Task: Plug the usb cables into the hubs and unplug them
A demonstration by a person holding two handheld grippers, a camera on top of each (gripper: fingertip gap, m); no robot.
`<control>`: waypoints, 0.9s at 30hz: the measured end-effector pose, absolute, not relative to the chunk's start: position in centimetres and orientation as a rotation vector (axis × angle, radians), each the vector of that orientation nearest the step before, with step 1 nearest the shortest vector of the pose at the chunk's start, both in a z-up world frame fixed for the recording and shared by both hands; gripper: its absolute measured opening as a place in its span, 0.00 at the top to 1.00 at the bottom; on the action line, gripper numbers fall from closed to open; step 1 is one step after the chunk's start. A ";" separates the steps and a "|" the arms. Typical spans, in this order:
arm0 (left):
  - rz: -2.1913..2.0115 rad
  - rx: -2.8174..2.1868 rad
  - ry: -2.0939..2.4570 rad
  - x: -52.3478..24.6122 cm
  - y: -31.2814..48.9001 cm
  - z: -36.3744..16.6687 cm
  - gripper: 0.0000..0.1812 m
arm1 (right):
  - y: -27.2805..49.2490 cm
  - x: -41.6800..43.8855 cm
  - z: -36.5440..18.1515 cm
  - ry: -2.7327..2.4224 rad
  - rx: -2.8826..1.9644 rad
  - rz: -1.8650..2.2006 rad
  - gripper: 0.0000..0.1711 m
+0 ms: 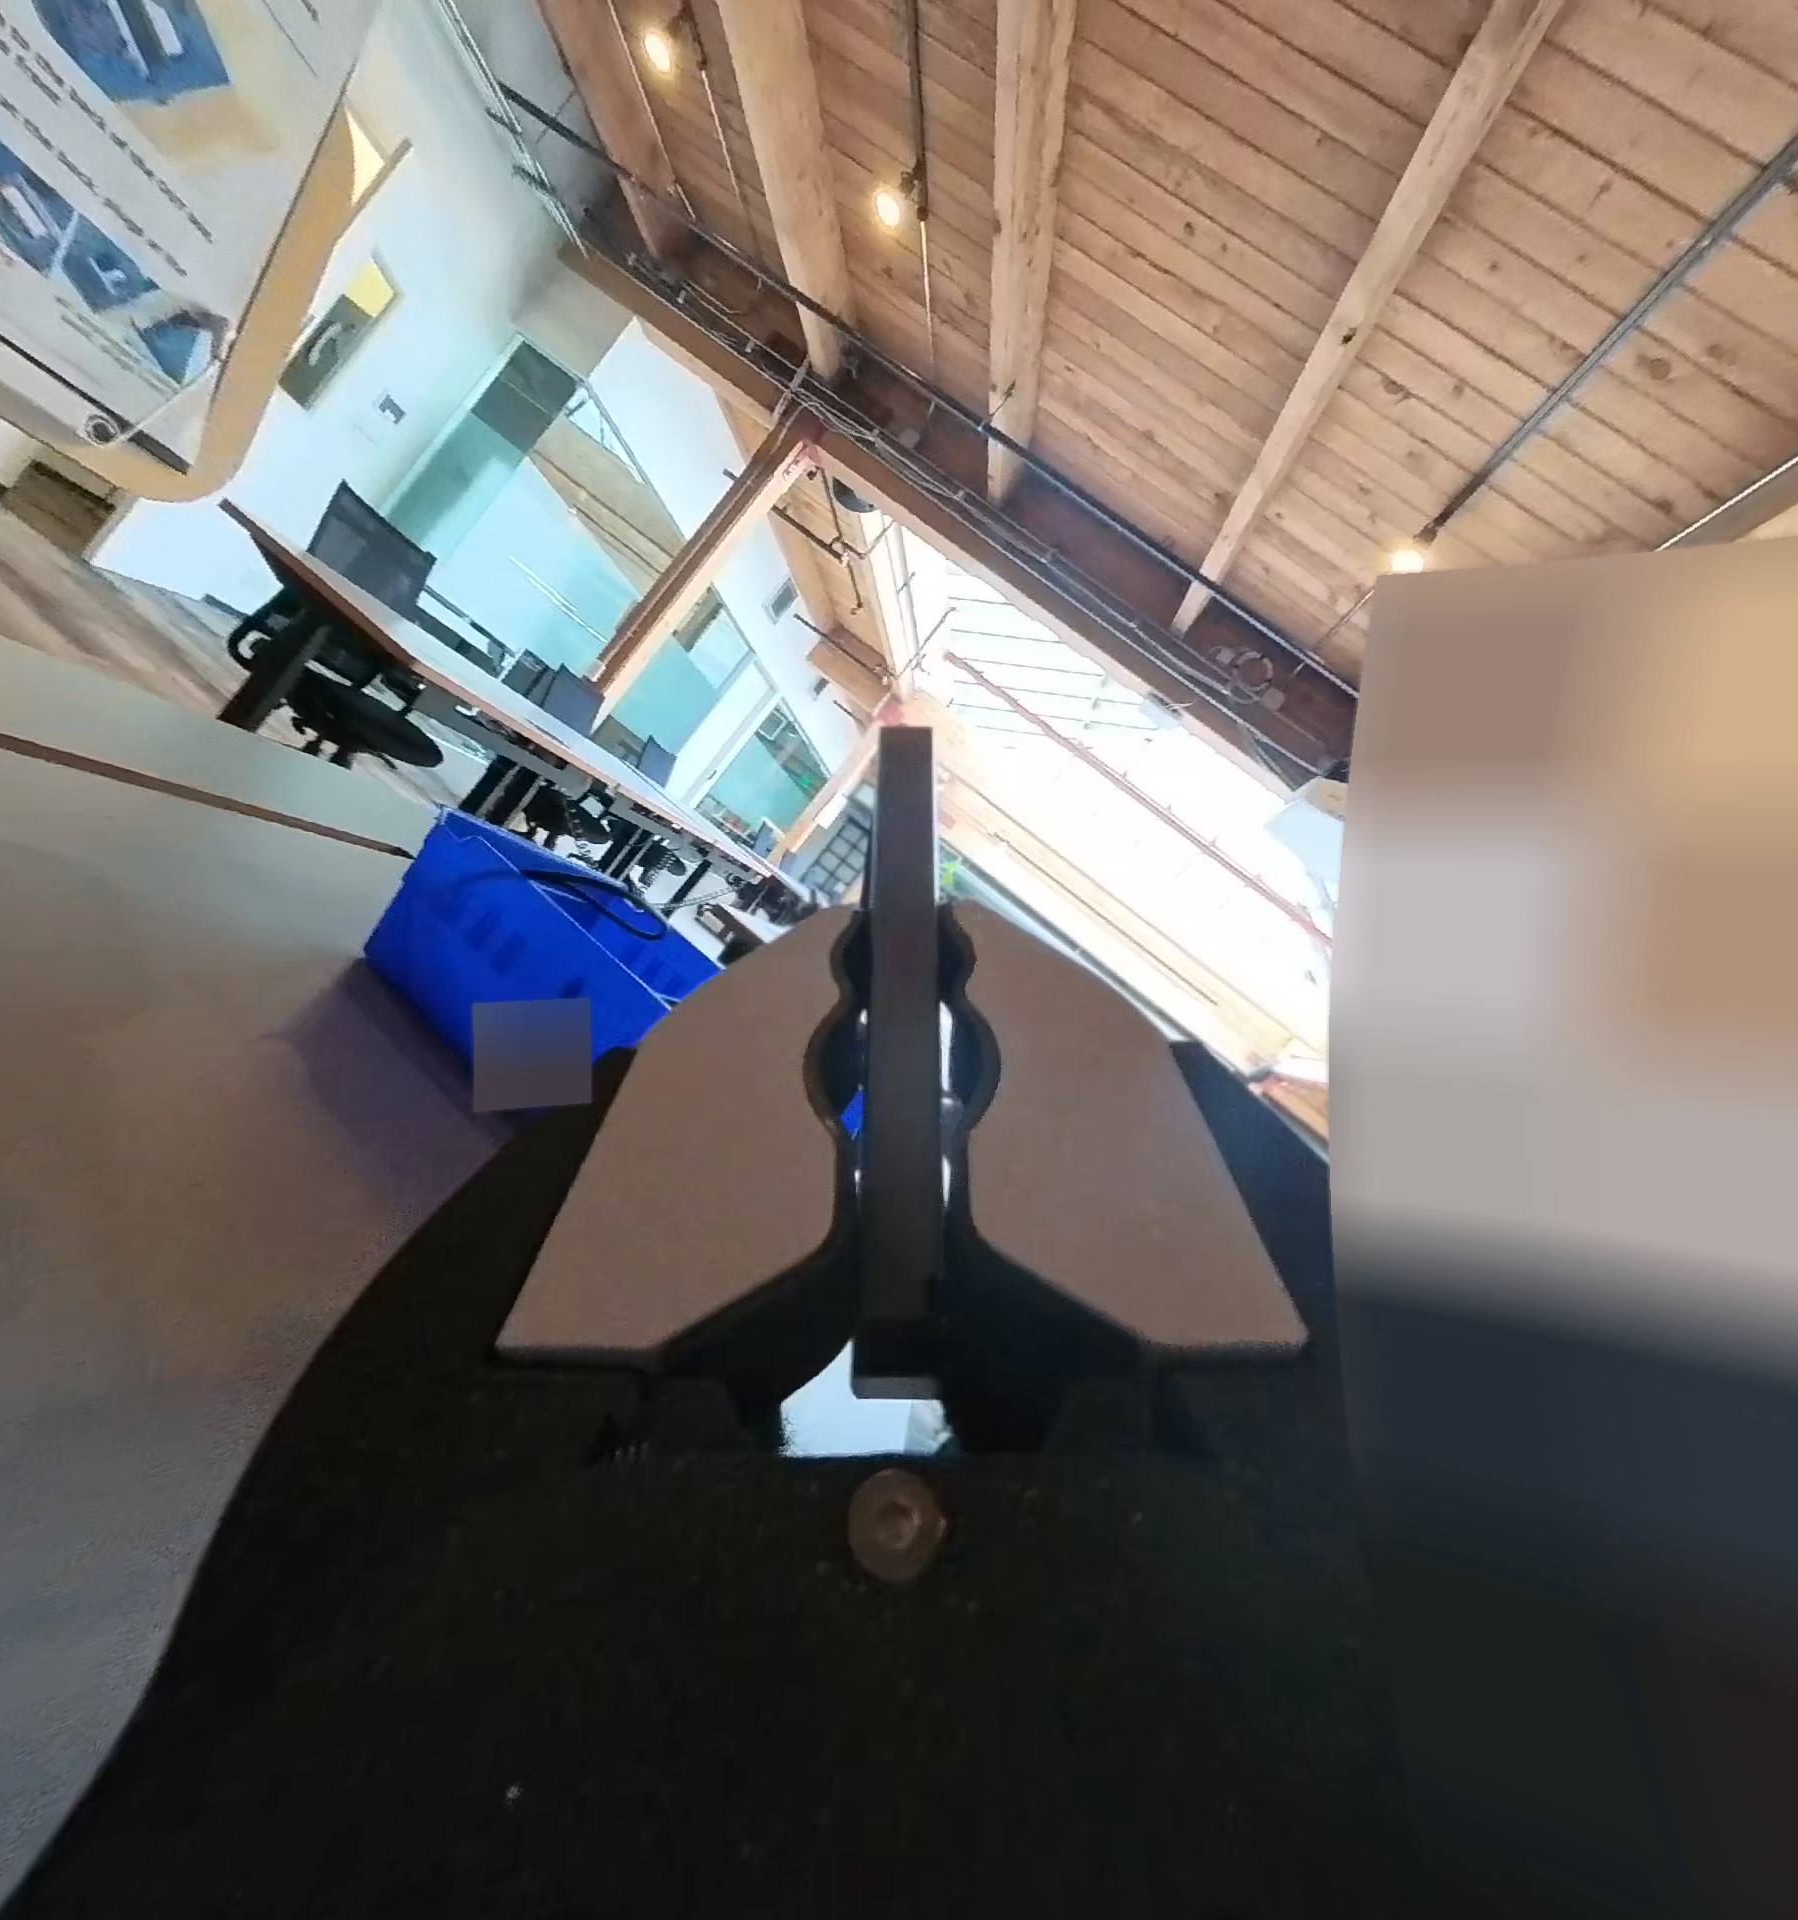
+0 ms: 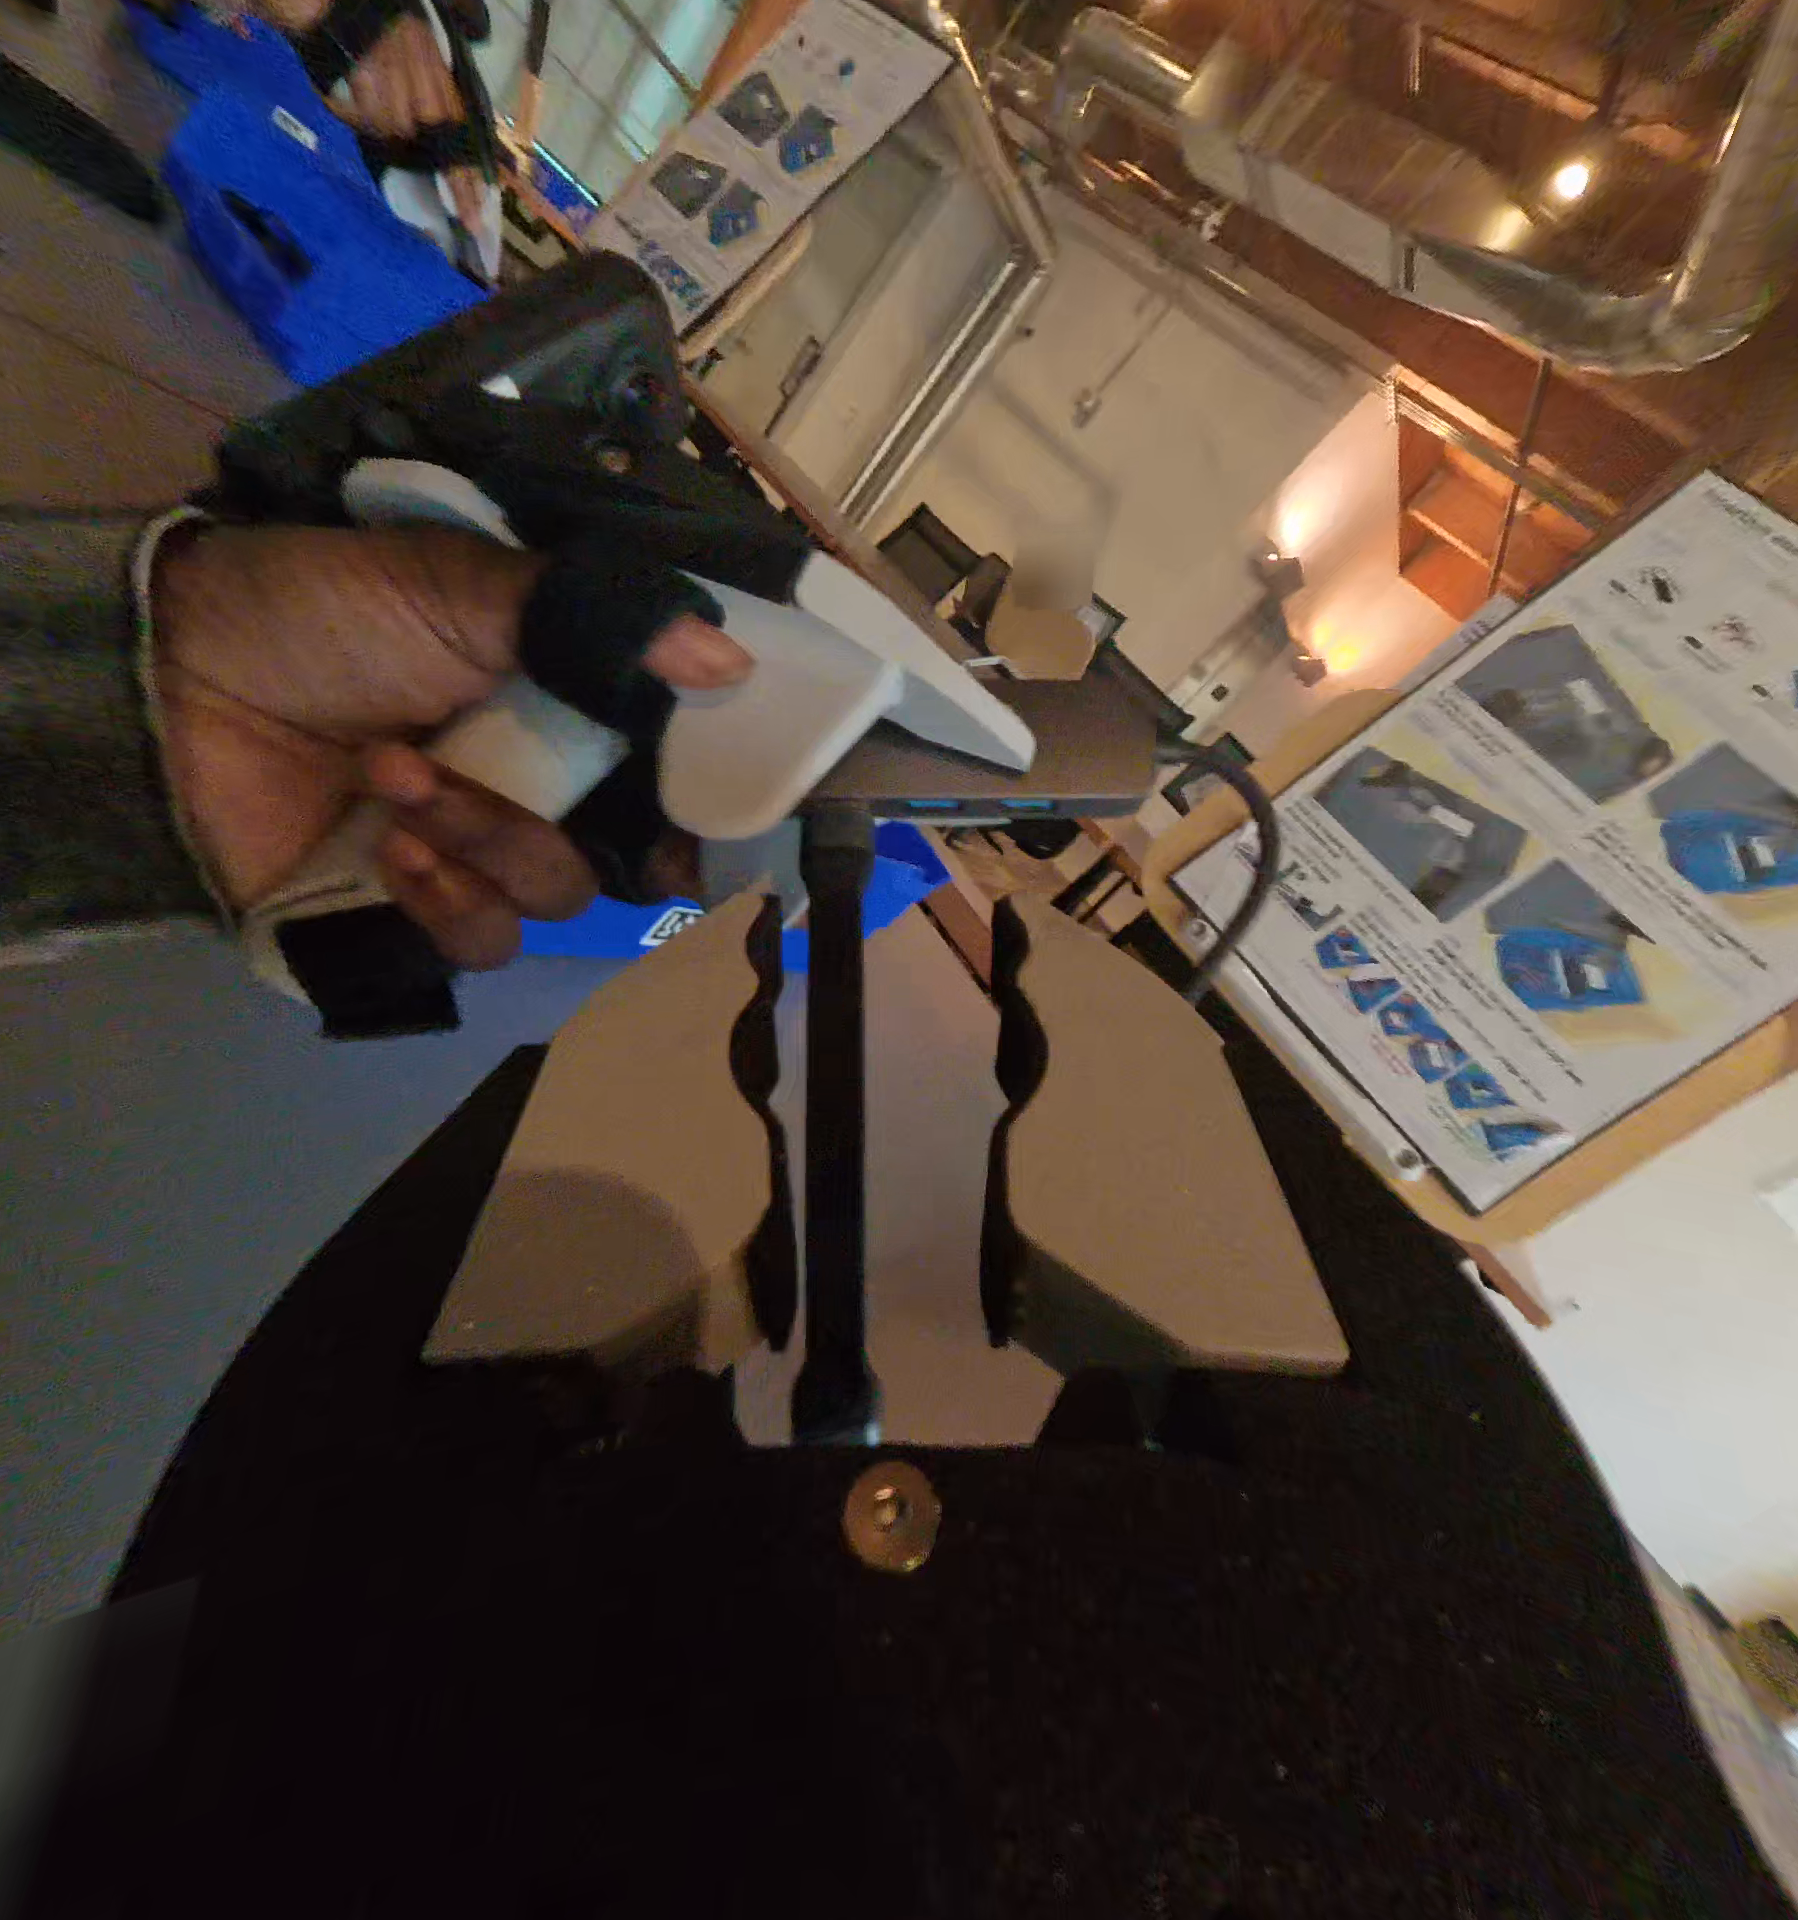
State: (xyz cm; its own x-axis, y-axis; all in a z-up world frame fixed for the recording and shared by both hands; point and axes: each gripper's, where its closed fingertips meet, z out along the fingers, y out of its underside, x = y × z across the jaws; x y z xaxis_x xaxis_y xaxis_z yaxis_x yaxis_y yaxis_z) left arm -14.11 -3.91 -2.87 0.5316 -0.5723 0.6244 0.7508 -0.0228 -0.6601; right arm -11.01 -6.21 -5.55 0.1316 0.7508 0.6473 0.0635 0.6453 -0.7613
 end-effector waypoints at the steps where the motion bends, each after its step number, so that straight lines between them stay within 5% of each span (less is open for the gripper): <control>1: -1.084 -1.183 -0.188 -14.0 -4.0 -2.8 0.94 | -6.4 -11.4 -5.7 -1.372 -0.749 0.577 0.79; 10: -1.180 -1.197 -0.155 -12.1 -3.5 -3.0 0.93 | -6.2 -12.6 -6.3 -1.422 -0.657 0.437 0.91; 27: -0.996 -1.345 0.032 -10.3 -4.5 -3.1 0.94 | -6.6 -10.3 -6.0 -1.435 -0.573 0.436 0.92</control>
